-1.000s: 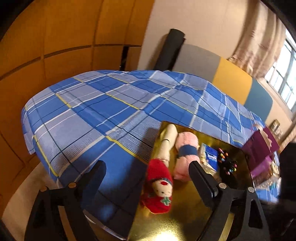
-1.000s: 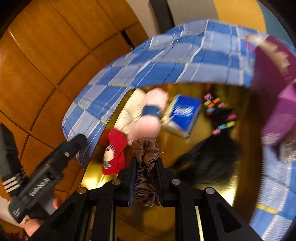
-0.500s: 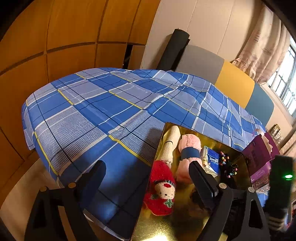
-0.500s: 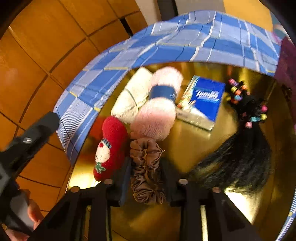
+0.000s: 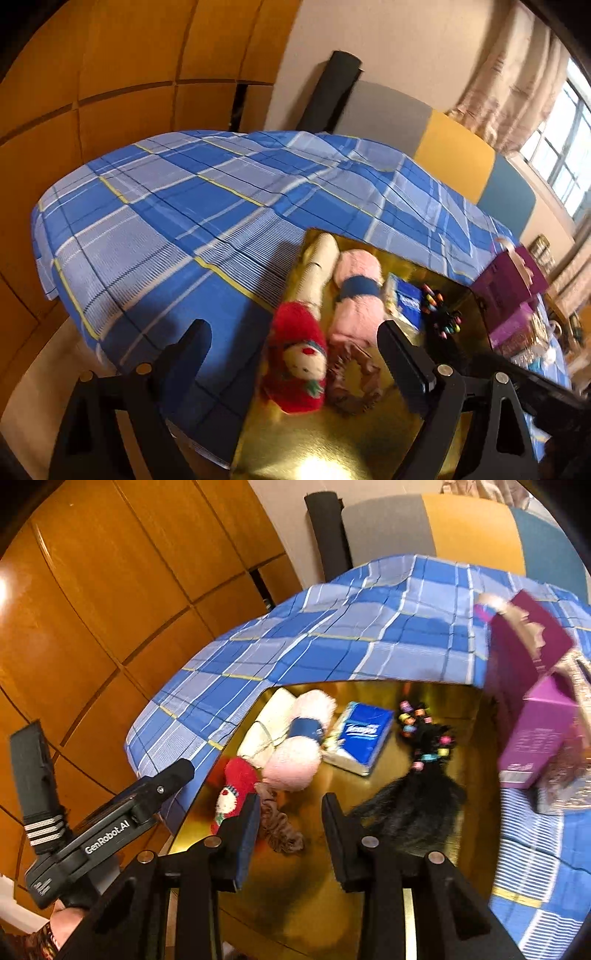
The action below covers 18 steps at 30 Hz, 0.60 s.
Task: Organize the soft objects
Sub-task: 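Return the right gripper to the pile and grasp the clear plastic bag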
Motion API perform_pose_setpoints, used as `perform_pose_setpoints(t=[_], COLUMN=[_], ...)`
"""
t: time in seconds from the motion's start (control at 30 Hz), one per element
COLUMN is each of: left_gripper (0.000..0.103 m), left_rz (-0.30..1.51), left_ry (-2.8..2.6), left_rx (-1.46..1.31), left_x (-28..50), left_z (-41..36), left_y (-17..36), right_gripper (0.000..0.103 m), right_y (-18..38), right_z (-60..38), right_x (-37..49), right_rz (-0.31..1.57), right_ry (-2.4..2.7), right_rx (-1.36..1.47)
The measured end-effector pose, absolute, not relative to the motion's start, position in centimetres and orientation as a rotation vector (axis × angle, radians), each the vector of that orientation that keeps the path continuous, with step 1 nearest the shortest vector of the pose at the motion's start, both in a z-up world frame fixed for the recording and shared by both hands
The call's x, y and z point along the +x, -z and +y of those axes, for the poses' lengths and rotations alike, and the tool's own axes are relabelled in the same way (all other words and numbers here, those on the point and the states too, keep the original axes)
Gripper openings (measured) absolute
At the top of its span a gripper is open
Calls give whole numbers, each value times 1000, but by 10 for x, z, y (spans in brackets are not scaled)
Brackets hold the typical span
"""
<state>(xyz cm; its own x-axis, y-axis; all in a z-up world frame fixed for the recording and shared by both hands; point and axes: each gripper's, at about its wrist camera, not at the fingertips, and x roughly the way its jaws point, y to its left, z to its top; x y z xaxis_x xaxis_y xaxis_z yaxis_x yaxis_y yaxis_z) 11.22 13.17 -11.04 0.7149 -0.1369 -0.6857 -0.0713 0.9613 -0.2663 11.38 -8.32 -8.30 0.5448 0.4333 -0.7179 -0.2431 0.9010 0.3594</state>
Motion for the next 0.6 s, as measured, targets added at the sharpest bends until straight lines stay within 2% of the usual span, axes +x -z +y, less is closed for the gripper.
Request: perform_pose_setpoints(t=[0.33, 0.6], left_gripper=[93, 93], left_rz=[742, 757], left_ry=[204, 361], left_rx=[-190, -96], left_x=[94, 78], left_z=[85, 34], left_y=[102, 101], right_gripper=[34, 34], right_y=[70, 84], right_z=[-152, -233], right_x=[78, 51], right_rz=[885, 924], right_ry=[-287, -117], right_rx=[192, 180])
